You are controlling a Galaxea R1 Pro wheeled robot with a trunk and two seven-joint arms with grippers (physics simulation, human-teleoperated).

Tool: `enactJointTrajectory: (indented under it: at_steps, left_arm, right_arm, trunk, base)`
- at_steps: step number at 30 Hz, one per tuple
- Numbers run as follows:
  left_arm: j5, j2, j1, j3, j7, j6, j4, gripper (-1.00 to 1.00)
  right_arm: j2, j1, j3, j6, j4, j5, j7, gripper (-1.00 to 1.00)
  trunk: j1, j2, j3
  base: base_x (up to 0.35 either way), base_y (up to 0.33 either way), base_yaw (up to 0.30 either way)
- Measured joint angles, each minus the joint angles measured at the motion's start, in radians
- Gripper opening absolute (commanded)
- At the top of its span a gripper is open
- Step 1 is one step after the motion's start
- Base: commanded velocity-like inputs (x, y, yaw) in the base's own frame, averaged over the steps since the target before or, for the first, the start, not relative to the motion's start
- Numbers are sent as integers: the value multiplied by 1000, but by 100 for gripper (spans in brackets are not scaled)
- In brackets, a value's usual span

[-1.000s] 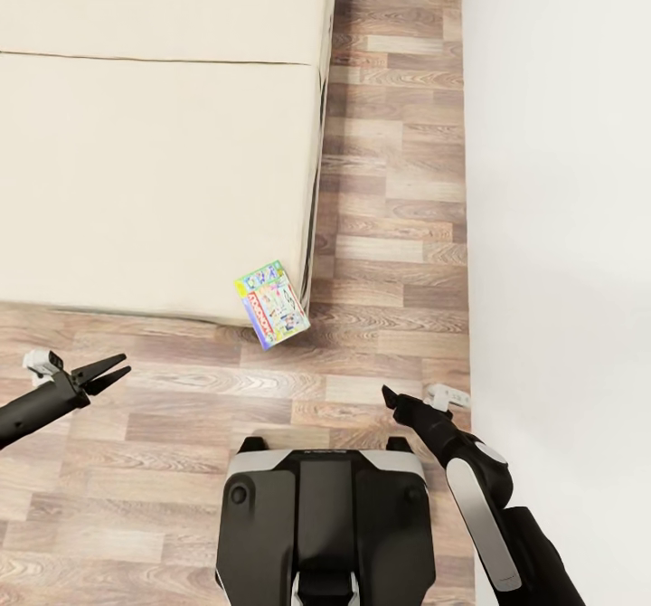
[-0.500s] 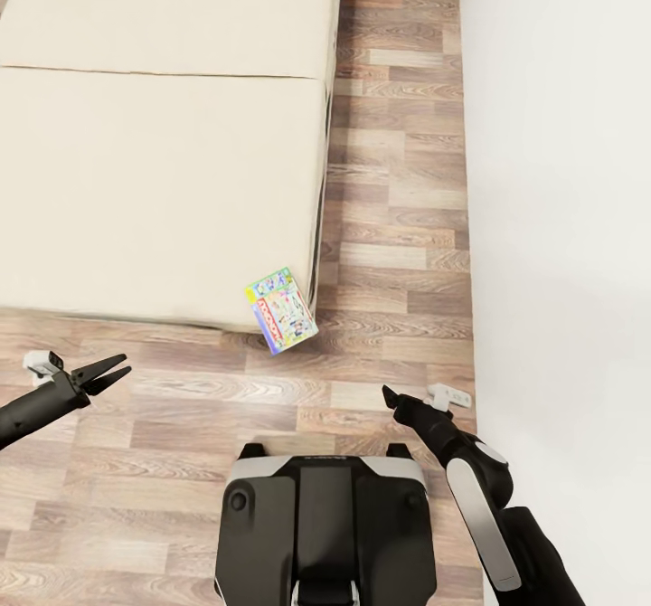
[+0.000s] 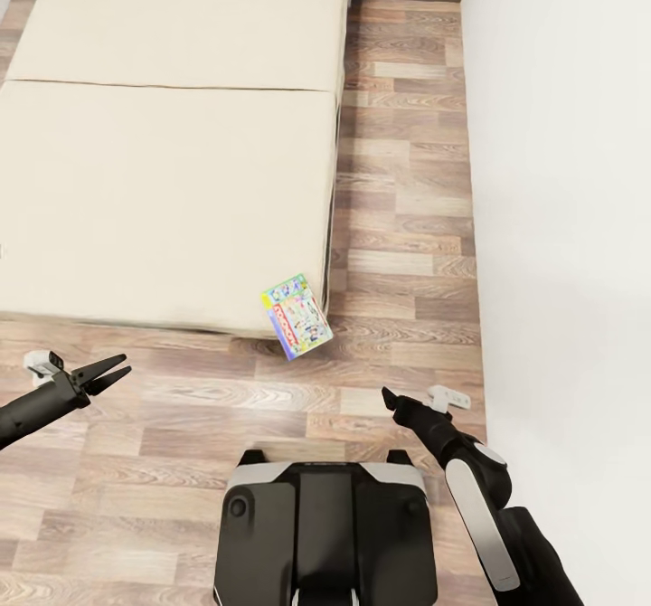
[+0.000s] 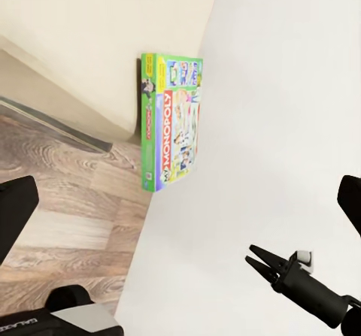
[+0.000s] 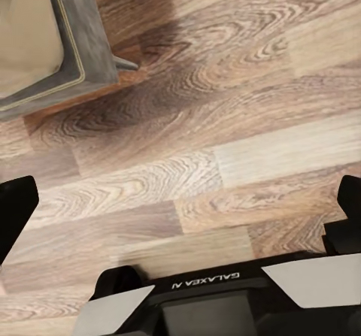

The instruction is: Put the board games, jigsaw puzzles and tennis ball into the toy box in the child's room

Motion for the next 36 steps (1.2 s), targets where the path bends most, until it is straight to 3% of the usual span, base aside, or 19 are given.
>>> enactJointTrajectory:
  at_steps: [36]
  left_arm:
    - [0,0,0,-2,2,-2,0,100]
  right_arm:
    - [8,0,1,-2,2,1,0,100]
  trunk:
    - [0,0,60]
  base:
    - [0,1,0]
